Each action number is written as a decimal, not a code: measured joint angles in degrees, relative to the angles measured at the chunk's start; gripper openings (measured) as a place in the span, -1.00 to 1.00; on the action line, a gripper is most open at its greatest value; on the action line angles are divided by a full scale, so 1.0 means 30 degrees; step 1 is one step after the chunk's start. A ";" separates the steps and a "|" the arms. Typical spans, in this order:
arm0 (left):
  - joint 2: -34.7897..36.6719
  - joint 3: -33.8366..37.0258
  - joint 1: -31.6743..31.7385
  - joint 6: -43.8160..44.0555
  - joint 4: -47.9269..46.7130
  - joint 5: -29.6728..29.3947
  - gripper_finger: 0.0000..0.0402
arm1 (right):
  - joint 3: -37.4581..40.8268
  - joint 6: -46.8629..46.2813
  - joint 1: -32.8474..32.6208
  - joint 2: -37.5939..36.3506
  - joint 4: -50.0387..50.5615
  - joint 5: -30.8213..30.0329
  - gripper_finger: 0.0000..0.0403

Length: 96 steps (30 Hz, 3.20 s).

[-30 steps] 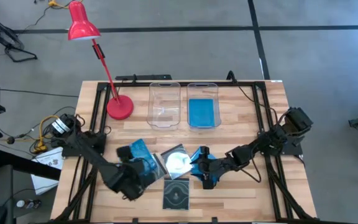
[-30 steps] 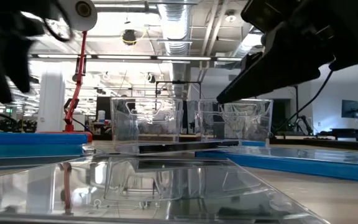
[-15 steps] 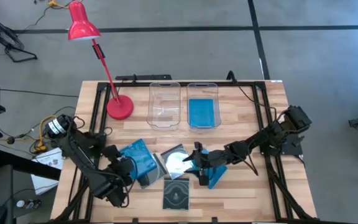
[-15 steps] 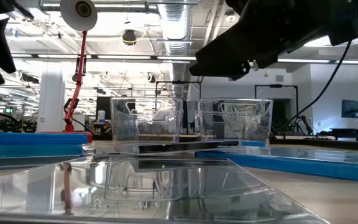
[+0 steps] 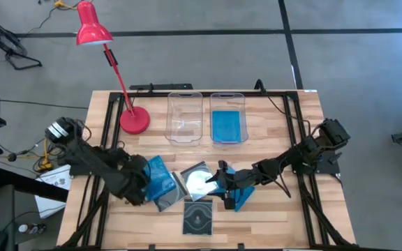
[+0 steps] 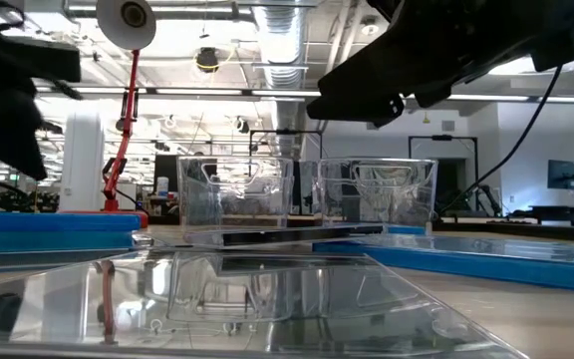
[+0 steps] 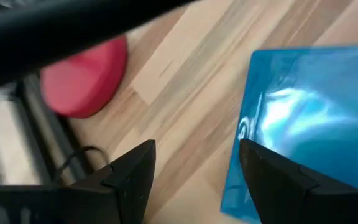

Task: Pick & place jewel cases by type
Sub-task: Put the left blue cd case into the right transparent bin

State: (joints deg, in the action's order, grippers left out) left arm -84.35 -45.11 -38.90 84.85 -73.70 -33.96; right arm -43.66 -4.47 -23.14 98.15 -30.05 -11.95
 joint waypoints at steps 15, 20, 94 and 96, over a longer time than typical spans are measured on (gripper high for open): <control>0.5659 0.5228 0.4234 -0.5030 0.6977 0.1883 0.13 | 0.0000 -0.0015 0.0153 0.0000 0.0439 -0.0006 0.10; 0.5659 0.5262 0.4615 -0.5408 0.6982 0.1794 0.13 | 0.0000 -0.0011 0.0160 0.0000 0.0448 -0.0014 0.10; 0.1557 0.4323 0.5364 -1.5274 2.0313 0.3004 0.13 | -0.0507 -0.6031 0.1848 0.0138 0.1202 0.3951 0.10; 0.1564 0.4323 0.5366 -1.5630 2.0504 0.2933 0.13 | -0.0636 -0.6062 0.1916 0.0138 0.1266 0.4243 0.10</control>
State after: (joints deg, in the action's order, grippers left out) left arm -79.66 -32.14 -22.80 37.96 -12.18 -25.16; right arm -45.57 -22.65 -17.39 98.56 -26.25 0.78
